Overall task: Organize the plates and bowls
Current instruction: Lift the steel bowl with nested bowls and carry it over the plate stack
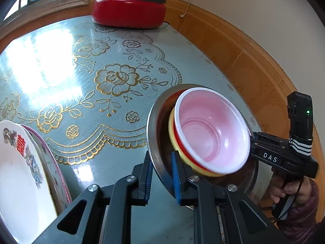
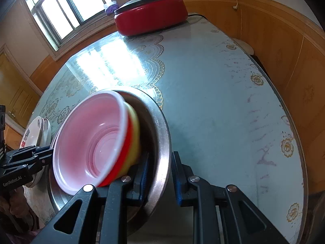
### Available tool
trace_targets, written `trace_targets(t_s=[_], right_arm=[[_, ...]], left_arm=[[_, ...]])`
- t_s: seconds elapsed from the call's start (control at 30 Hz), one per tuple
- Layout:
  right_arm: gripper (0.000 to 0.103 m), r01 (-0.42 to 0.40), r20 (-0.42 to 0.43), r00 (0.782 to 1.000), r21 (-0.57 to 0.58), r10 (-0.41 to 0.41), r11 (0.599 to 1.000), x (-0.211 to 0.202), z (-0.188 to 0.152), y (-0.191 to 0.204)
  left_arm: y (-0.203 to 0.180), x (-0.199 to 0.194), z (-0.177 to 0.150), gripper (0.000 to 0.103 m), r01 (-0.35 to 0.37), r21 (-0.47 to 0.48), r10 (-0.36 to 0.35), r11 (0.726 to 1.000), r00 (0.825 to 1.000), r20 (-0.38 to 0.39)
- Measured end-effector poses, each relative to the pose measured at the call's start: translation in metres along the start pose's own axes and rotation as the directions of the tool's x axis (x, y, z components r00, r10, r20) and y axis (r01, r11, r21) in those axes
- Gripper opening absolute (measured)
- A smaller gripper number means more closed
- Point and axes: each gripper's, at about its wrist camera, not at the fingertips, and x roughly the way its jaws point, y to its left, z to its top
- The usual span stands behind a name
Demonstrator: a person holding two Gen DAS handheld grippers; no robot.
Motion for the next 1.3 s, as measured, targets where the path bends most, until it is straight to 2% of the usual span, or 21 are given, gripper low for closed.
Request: trace_targets(t_s=[0.23, 0.4, 0.5, 0.63, 0.77, 1.3], right_arm=[[0.016, -0.02, -0.01, 1.0, 0.021, 0.02, 1.0, 0.001, 0.0, -0.005], [0.016, -0.004, -0.014, 1.0, 0.006, 0.005, 1.0, 0.003, 0.0, -0.002], [0.009, -0.005, -0.005, 1.0, -0.023, 0.005, 1.0, 0.004, -0.002, 0.004], [0.007, -0.002, -0.006, 1.0, -0.036, 0.002, 0.999, 0.006, -0.004, 0.007], [0.007, -0.028, -0.035, 0.999, -0.007, 0.028, 1.0, 0.009, -0.005, 0.006], [0.006, -0.019, -0.008, 1.0, -0.004, 0.019, 1.0, 0.003, -0.015, 0.009]], left_arm=[[0.0, -0.003, -0.005, 0.018, 0.01, -0.018, -0.01, 1.0, 1.0, 0.025], [-0.002, -0.007, -0.012, 0.018, -0.003, -0.015, 0.003, 1.0, 0.999, 0.043], [-0.006, -0.01, -0.016, 0.018, -0.021, -0.009, 0.022, 1.0, 0.998, 0.055], [-0.008, -0.012, -0.019, 0.018, -0.035, -0.007, 0.035, 0.999, 0.997, 0.072], [-0.011, -0.014, -0.022, 0.019, -0.053, 0.0, 0.053, 0.999, 0.995, 0.086], [-0.015, -0.023, -0.029, 0.019, -0.07, 0.0, 0.07, 0.998, 0.992, 0.107]])
